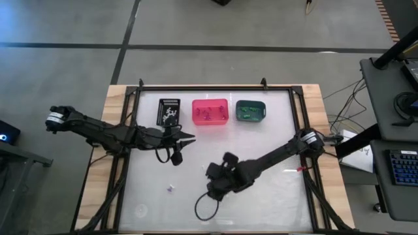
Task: Sort Halloween decoration
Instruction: Put the purple hat toy into the pink bin
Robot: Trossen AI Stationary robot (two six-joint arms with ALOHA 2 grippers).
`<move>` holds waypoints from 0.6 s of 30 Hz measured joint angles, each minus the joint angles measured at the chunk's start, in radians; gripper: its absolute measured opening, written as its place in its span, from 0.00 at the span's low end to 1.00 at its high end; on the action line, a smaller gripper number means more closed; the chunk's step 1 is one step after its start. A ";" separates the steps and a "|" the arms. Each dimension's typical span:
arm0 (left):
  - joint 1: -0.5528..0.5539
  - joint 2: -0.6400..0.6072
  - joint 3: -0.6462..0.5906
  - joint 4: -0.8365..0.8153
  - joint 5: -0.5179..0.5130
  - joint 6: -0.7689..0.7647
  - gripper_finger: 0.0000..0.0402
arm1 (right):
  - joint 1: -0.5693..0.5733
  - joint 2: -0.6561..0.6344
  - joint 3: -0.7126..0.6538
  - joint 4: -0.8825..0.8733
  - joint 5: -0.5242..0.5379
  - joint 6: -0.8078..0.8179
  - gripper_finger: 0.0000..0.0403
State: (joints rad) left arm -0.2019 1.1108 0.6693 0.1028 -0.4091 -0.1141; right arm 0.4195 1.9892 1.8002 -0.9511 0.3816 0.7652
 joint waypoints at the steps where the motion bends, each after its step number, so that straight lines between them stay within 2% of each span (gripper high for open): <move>1: -0.004 -0.005 0.000 0.000 0.000 0.000 0.15 | -0.012 -0.014 -0.002 0.002 0.014 -0.030 0.02; 10: -0.059 -0.073 0.002 -0.016 0.000 0.000 0.15 | -0.186 -0.103 -0.041 0.111 0.065 -0.340 0.02; 18: -0.105 -0.126 0.002 -0.107 0.000 -0.033 0.15 | -0.392 -0.108 -0.054 0.174 0.064 -0.569 0.02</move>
State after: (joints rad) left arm -0.3064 0.9847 0.6708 -0.0045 -0.4091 -0.1474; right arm 0.0276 1.8812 1.7458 -0.7766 0.4452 0.1958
